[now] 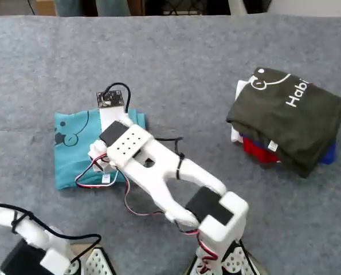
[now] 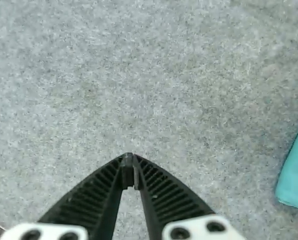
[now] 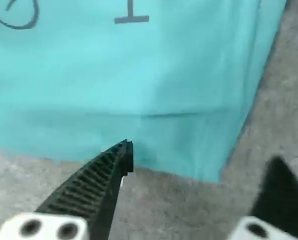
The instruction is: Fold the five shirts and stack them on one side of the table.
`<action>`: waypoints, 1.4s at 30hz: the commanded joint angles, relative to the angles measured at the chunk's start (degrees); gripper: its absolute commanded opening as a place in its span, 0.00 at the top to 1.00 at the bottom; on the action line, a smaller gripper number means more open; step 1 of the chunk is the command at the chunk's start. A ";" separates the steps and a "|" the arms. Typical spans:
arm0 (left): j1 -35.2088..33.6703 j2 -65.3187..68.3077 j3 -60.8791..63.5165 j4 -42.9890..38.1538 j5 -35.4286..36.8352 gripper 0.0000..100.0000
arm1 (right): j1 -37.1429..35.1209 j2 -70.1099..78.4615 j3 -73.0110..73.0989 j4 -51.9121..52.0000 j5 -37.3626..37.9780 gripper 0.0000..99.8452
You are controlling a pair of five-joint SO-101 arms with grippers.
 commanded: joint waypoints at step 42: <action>-0.57 -2.64 0.40 -0.79 -0.53 0.97 | 13.71 12.88 -52.26 31.21 32.00 0.99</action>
